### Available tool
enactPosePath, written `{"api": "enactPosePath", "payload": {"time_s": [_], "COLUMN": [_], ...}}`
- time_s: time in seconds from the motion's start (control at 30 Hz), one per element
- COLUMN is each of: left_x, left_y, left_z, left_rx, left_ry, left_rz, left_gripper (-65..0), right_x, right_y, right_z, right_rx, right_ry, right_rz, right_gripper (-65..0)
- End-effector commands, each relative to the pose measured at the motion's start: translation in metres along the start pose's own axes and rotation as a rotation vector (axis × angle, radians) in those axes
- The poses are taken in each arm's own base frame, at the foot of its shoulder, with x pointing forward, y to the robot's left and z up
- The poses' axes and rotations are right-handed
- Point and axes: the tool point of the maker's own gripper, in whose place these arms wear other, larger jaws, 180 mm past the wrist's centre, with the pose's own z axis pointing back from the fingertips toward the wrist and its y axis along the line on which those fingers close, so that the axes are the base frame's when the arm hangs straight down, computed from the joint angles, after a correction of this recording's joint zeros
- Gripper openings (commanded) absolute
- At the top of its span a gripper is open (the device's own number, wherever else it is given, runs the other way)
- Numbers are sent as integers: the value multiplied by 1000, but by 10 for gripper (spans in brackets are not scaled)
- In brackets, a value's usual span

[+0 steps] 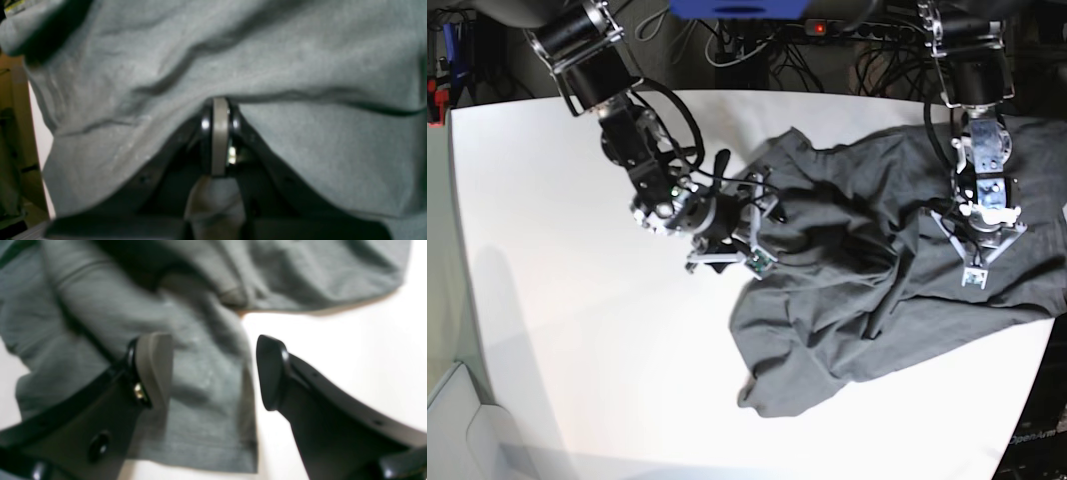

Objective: Layout the t-shirt on the table in an organized manner, then fold the t-shirt properly
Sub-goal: 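Drag the held fabric back outward with the right gripper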

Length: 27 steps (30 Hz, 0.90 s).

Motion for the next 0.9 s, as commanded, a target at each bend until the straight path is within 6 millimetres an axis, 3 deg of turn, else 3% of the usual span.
{"api": "enactPosePath", "payload": {"time_s": [0.0, 0.23, 0.33, 0.73, 0.8, 0.87], "left_x": [-29, -29, -29, -29, -28, -28], "left_y": [-25, -28, -28, -30, -30, -30], "left_z": [-3, -3, -3, -3, -3, -3], "left_rx": [-88, -92, -92, -95, -95, -95], "left_ry": [109, 109, 109, 108, 107, 107], "left_rz": [-17, -15, -15, -19, -19, -19], "left_gripper": [-645, -645, -645, -645, -645, -645], "right_x": [25, 16, 13, 21, 18, 9], "right_y": [-5, -7, -17, -31, -28, -22], "right_z": [3, -3, -9, -18, -19, -20], "right_rx": [-7, -1, -7, -14, -8, 3], "right_ry": [-73, -46, -22, -5, -1, 14], "right_rz": [5, -6, -11, -11, -12, -24], "right_gripper": [-289, -289, -289, -294, -322, -396]}}
